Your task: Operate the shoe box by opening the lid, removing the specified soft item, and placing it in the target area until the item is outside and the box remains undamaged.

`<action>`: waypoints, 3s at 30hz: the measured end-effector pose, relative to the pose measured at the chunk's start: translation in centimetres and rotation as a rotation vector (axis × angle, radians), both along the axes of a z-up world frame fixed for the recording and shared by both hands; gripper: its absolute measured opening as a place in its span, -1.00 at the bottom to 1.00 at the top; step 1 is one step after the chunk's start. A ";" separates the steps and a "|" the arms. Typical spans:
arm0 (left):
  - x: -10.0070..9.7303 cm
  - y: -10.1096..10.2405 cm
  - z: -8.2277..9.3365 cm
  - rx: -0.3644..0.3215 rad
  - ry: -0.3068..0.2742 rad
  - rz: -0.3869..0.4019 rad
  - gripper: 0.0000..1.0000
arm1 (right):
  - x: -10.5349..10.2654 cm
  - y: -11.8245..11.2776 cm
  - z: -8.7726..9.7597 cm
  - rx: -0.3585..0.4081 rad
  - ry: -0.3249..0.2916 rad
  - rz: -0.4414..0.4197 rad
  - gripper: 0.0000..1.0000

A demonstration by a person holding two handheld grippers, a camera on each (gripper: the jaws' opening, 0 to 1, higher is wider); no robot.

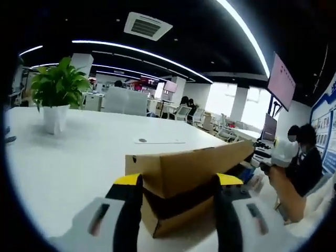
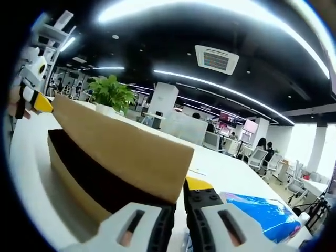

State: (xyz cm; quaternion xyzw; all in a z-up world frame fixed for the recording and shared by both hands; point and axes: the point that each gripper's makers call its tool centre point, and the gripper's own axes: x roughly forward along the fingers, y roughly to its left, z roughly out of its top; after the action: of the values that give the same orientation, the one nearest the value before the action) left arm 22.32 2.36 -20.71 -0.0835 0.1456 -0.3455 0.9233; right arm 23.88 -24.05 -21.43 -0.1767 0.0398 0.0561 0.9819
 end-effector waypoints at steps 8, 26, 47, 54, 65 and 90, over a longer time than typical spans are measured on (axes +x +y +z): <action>0.2 0.3 0.2 -0.007 0.013 0.003 0.11 | -0.2 0.5 0.0 0.019 0.035 0.069 -0.84; 0.7 0.7 -0.3 0.006 0.038 0.008 0.10 | -1.9 4.7 -0.7 0.294 0.201 0.394 0.32; 0.6 0.8 -1.2 0.035 0.016 0.011 0.11 | -2.7 5.6 -1.0 0.350 0.237 0.427 0.47; 0.6 0.8 -1.8 0.052 0.004 0.011 0.11 | -2.6 5.7 -1.5 0.352 0.244 0.413 0.47; 0.6 1.0 -2.4 0.056 0.012 0.008 0.11 | -2.5 5.7 -2.0 0.317 0.248 0.415 0.48; 0.6 2.2 -2.5 0.200 -0.126 0.011 0.41 | -4.0 6.9 0.8 -0.009 0.003 0.517 0.32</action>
State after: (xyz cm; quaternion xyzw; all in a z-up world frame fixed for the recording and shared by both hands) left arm 22.96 4.52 -23.20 0.0304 0.1205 -0.3290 0.9361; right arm 19.83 -17.13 -20.64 -0.1855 -0.0049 0.3055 0.9339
